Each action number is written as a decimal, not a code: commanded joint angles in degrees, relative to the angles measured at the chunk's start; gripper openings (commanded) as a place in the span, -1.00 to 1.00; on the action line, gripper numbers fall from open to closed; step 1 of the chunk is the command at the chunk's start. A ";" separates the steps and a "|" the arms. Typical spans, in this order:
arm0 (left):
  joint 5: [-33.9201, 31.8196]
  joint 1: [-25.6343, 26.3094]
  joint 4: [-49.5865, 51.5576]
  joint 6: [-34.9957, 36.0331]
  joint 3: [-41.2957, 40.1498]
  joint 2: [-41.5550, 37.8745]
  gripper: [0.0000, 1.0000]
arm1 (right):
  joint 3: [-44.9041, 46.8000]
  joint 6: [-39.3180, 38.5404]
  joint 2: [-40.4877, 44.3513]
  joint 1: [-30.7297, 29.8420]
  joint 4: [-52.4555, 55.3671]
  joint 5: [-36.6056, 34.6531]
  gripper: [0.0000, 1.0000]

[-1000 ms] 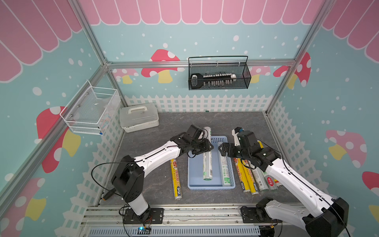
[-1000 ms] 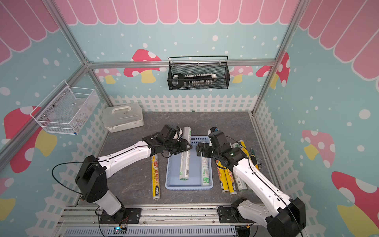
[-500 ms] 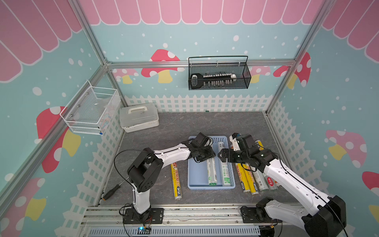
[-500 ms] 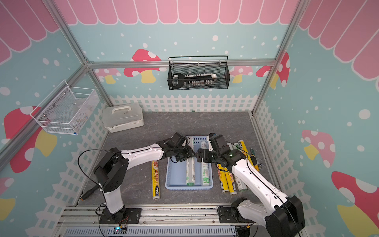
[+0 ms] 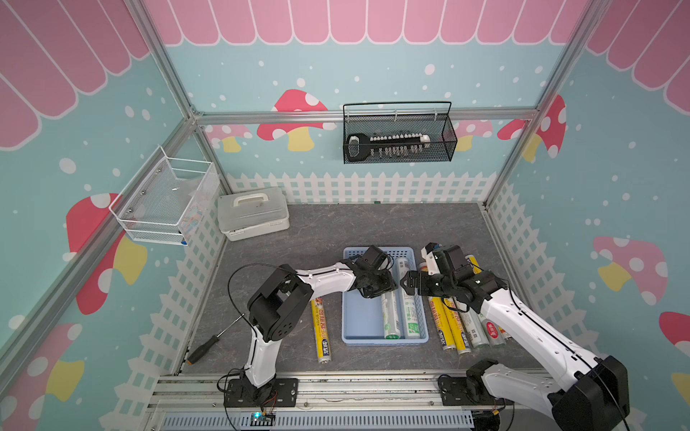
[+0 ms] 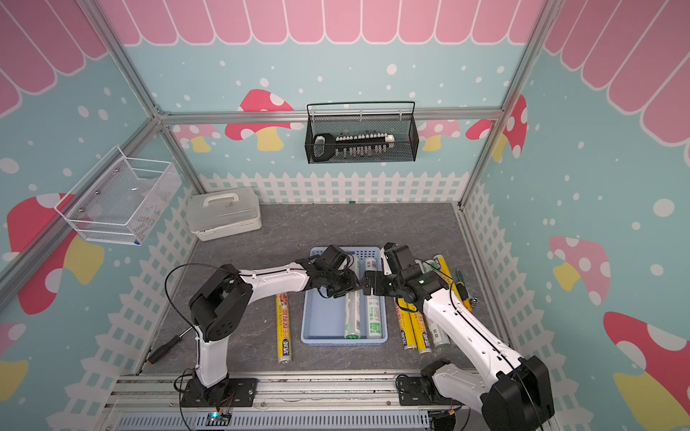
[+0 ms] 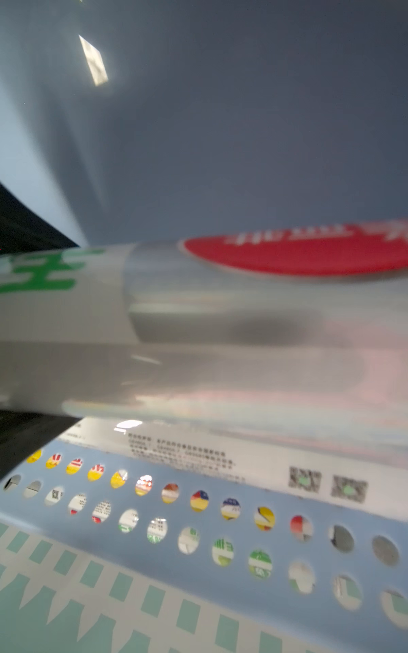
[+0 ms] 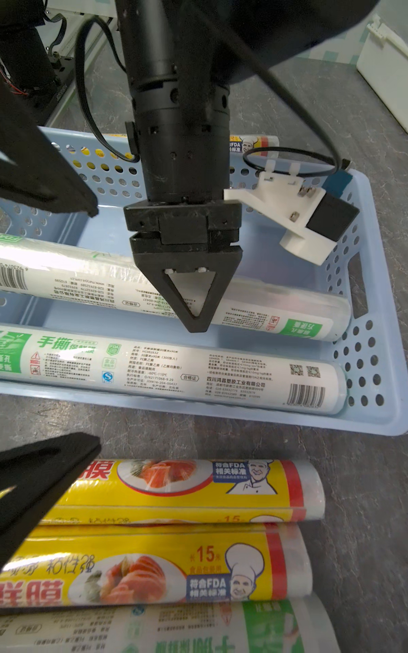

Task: Put the plastic wrap into the basket
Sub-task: Place the plastic wrap in the basket, then pick up the plastic wrap from the center of the board.

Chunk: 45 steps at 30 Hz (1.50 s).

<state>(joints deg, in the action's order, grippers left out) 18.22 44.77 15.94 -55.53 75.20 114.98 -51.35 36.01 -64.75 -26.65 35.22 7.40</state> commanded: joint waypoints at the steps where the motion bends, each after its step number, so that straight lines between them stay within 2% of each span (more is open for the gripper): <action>1: 1.55 0.31 -2.12 0.57 2.71 0.26 -0.27 | 0.62 -0.91 -0.27 0.64 0.55 -0.17 0.98; 7: 2.49 0.17 -0.83 1.19 3.55 0.80 0.01 | 0.07 -1.13 -1.24 1.33 0.54 -0.19 0.98; 18: 3.13 -0.56 1.78 0.86 4.78 1.38 0.20 | -2.26 -2.41 -3.89 2.34 0.43 0.73 0.98; 24: 4.24 -0.65 1.78 1.08 4.69 -0.14 0.21 | -3.18 -3.13 -3.86 2.87 0.40 1.51 0.98; 29: 0.43 -1.41 3.30 3.81 2.84 -6.81 0.22 | -3.21 -3.94 -0.78 2.92 -2.80 2.19 0.98; 35: -7.84 -4.76 5.04 7.73 -2.81 -18.80 0.22 | -3.21 -4.99 1.69 2.92 -10.36 5.20 0.98; 40: -15.23 -8.78 4.97 9.19 -10.98 -30.05 0.21 | -5.68 -3.81 -1.51 2.67 -15.26 13.24 0.98; 45: -20.70 -12.85 4.92 8.62 -20.60 -40.44 0.21 | -9.78 -4.60 -6.36 -1.13 -12.39 12.60 0.95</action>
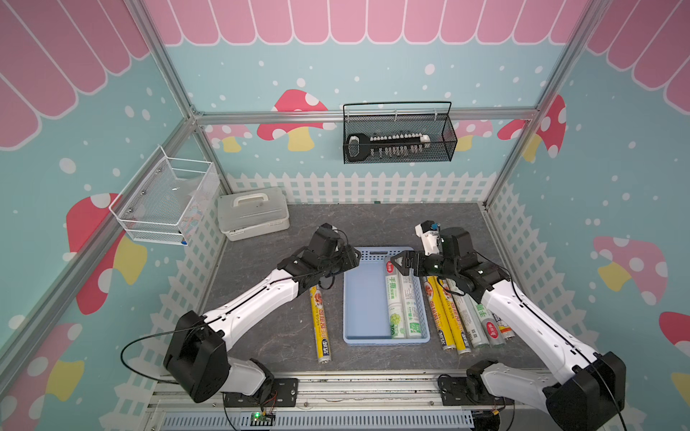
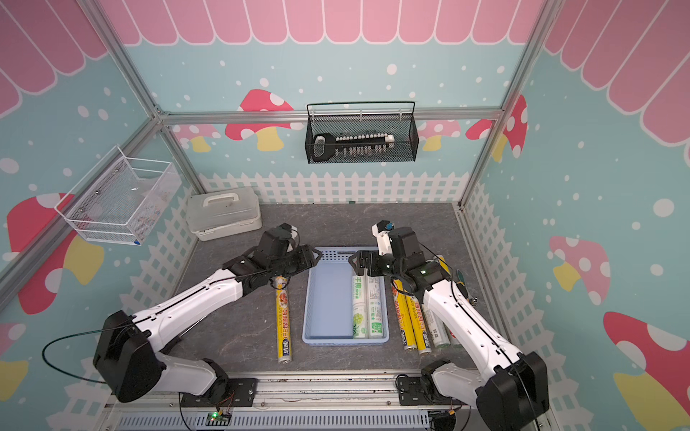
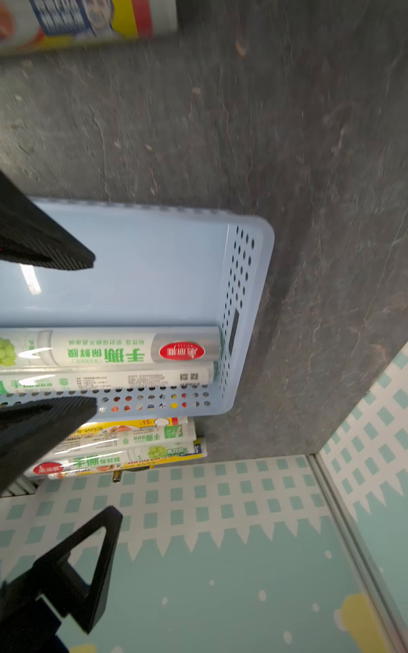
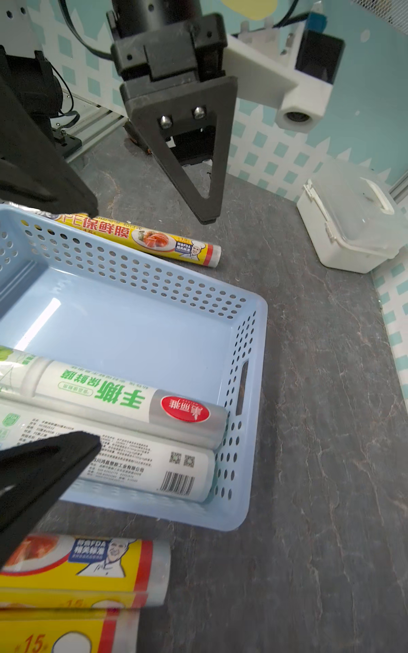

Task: Put the plastic wrap into the basket
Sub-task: Pick up the plastic wrap from the center of the board.

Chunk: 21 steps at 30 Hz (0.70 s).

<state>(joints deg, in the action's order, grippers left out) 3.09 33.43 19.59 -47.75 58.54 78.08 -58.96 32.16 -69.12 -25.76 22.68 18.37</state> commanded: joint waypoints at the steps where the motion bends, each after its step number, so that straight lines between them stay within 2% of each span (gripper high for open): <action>1: -6.36 -2.29 1.24 0.66 -6.10 -5.78 0.22 | -3.03 -1.27 -2.91 -3.61 0.79 0.64 0.95; 4: -6.34 -5.45 1.41 -0.58 -12.04 -11.16 0.28 | -5.75 -3.29 -5.58 -8.08 2.68 -2.99 0.95; 9: -3.75 -11.48 2.30 -1.53 -20.31 -18.25 0.51 | -10.12 -4.43 -10.22 -12.95 5.02 -6.68 0.95; 13: -1.11 -14.77 2.64 1.56 -23.98 -21.20 0.83 | -11.76 -3.31 -12.90 -14.04 5.10 -7.65 0.96; 15: 2.22 -16.82 2.99 3.69 -24.78 -21.83 0.97 | -12.52 -2.64 -13.87 -14.45 5.09 -8.22 0.95; 21: 8.74 -22.10 4.06 2.79 -26.67 -22.30 0.98 | -13.18 -1.14 -15.97 -14.89 3.88 -8.87 0.95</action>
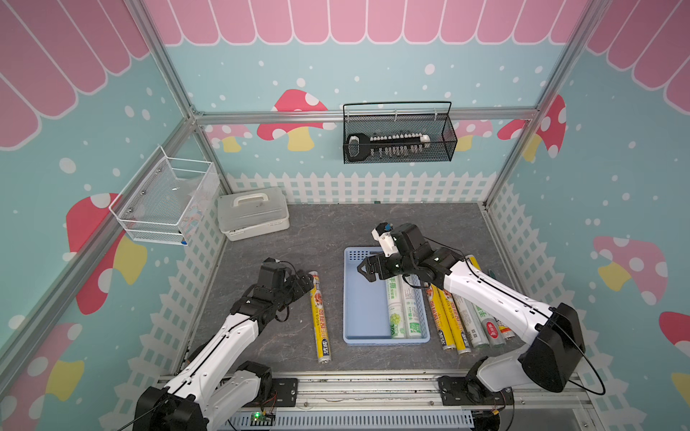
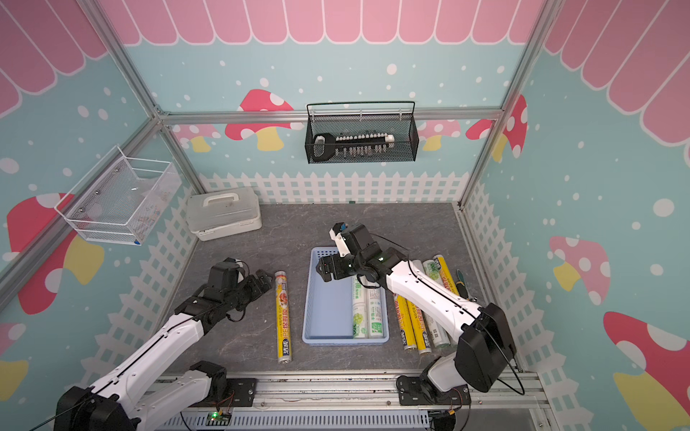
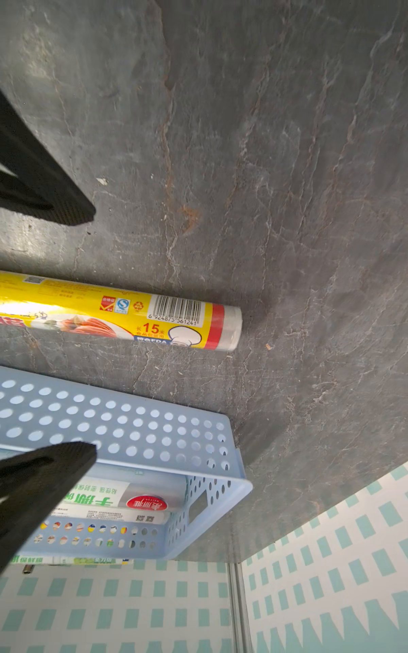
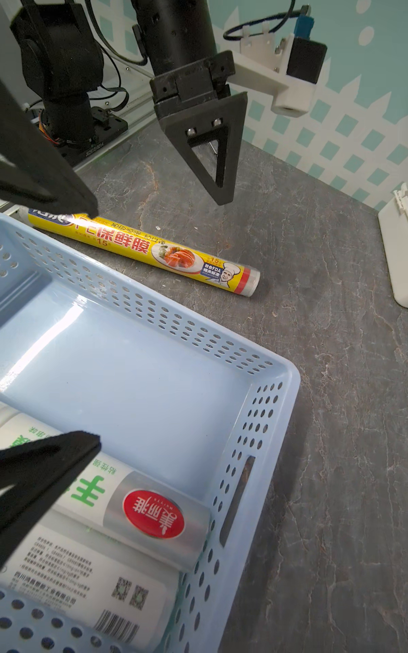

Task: Put the plastic wrap into the basket
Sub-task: Pick up the plastic wrap from the center of the board.

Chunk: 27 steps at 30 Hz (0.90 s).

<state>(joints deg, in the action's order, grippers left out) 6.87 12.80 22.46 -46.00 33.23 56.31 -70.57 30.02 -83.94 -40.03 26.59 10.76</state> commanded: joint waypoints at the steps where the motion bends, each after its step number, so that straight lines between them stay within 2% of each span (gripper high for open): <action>1: 6.61 -1.85 0.59 1.61 -1.93 -0.34 0.98 | -1.81 1.21 -1.50 -0.64 -0.05 -1.20 0.95; 3: 9.87 -1.91 -0.04 2.81 -2.61 1.35 0.98 | -2.20 1.56 -2.21 -0.66 -0.01 -1.25 0.95; 6: 11.08 -1.57 2.96 3.29 -2.09 4.68 0.92 | -2.38 1.58 -2.63 -0.81 0.07 -1.16 0.95; 11: 8.00 -0.05 7.32 4.41 -0.94 8.83 0.70 | -2.65 0.79 -3.06 -0.84 0.82 -1.49 0.96; 15: 3.19 4.17 9.39 4.80 1.57 11.19 0.60 | -3.42 0.06 -4.15 -0.81 1.61 -0.73 0.96; 20: -0.91 7.39 11.98 5.44 4.50 16.10 0.53 | -3.81 -0.05 -5.87 -1.23 1.79 1.27 0.96; 27: -2.73 10.40 11.91 5.09 7.73 20.35 0.53 | -3.87 0.07 -7.85 -2.03 2.02 3.55 0.96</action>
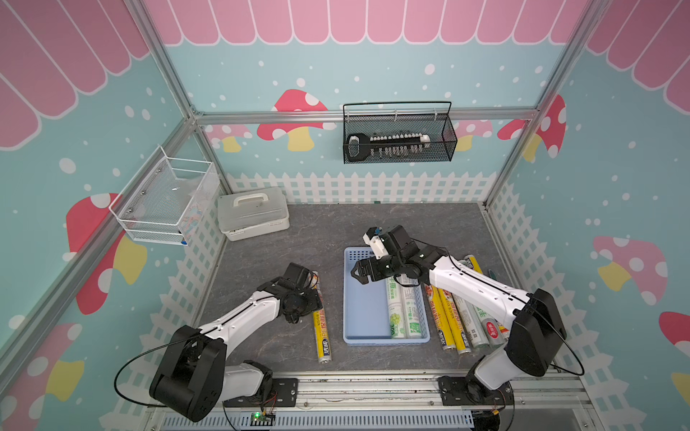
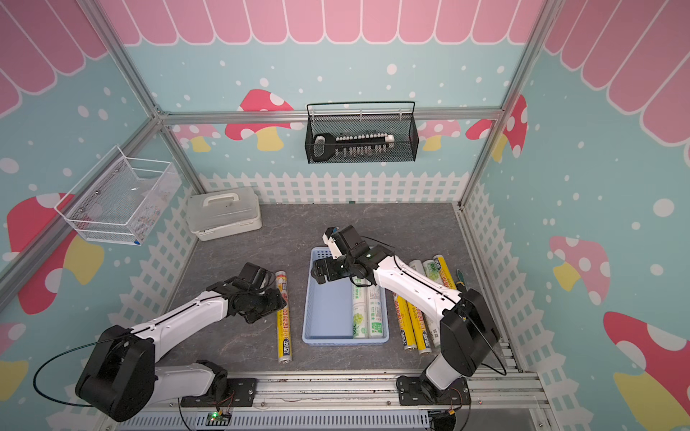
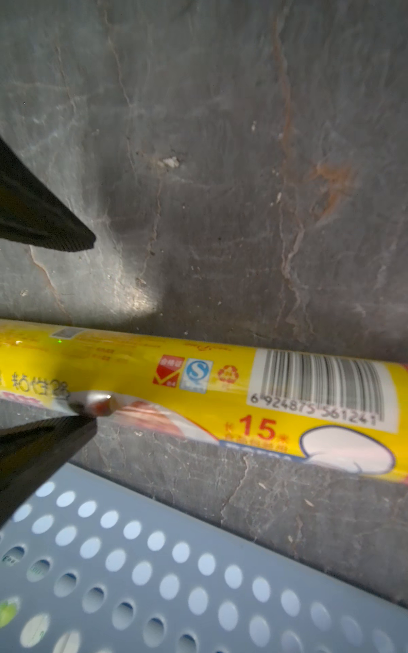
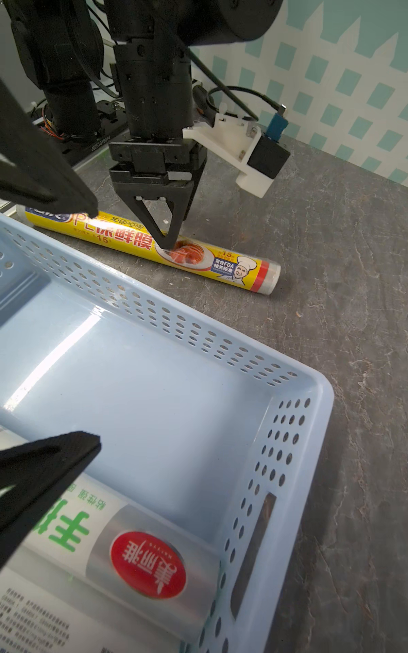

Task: Put the plastic wrap into the basket
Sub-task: Pick up the plastic wrap from the center of the board.

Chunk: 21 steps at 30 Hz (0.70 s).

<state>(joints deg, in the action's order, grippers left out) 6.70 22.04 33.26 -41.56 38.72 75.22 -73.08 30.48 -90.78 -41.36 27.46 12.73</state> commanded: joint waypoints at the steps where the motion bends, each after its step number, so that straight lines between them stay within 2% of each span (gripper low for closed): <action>1: -2.91 1.91 1.11 0.44 2.56 2.09 0.53 | -1.43 -0.56 -1.08 -0.89 1.31 1.78 0.96; 13: -5.16 5.09 0.94 -1.38 5.31 8.25 0.53 | -1.32 0.21 -3.74 -5.91 2.38 -2.00 0.96; 21: -5.76 5.20 2.14 -1.18 5.99 11.96 0.34 | 0.47 2.53 -3.28 -6.27 0.83 -3.56 0.96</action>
<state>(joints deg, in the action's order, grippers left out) 2.24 27.05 34.22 -42.24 44.01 85.47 -73.49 31.83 -93.84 -47.35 28.71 10.57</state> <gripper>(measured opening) 0.678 0.981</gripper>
